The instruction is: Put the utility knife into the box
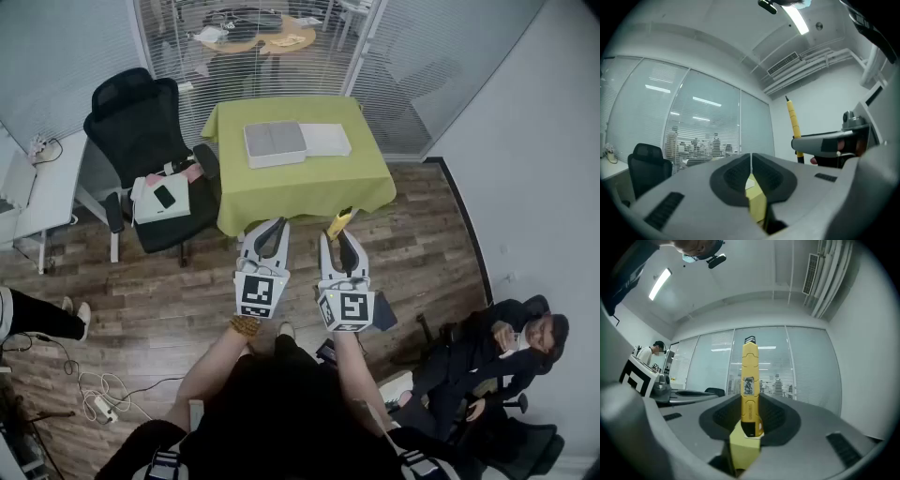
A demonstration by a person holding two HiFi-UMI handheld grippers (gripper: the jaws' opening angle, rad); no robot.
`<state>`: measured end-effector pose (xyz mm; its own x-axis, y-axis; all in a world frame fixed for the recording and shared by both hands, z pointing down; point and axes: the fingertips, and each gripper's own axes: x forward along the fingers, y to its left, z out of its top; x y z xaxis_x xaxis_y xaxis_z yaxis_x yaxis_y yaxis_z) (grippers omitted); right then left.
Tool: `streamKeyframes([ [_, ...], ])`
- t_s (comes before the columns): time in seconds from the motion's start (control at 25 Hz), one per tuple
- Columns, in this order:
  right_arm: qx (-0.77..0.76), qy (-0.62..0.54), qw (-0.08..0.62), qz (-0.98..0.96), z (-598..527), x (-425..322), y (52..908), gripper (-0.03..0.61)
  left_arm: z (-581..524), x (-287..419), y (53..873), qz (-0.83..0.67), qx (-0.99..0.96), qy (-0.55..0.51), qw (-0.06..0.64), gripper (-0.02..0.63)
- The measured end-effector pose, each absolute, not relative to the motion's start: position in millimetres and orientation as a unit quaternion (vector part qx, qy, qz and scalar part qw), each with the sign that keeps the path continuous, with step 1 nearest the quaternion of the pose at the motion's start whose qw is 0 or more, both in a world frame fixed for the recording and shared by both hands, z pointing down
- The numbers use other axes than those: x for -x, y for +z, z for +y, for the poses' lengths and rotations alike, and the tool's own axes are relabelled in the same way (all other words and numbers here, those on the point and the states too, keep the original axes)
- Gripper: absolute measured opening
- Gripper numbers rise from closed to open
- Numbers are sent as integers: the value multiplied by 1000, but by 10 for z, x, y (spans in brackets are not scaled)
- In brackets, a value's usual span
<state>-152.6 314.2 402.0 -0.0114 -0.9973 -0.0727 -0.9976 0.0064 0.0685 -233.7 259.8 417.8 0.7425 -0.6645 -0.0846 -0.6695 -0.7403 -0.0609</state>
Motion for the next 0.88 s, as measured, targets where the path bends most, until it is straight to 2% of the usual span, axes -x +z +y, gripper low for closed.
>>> streamKeyframes([
  [0.88,671,28,54,739,3043,532,4064,110,2607,1366,4156,379,922,9,76,21],
])
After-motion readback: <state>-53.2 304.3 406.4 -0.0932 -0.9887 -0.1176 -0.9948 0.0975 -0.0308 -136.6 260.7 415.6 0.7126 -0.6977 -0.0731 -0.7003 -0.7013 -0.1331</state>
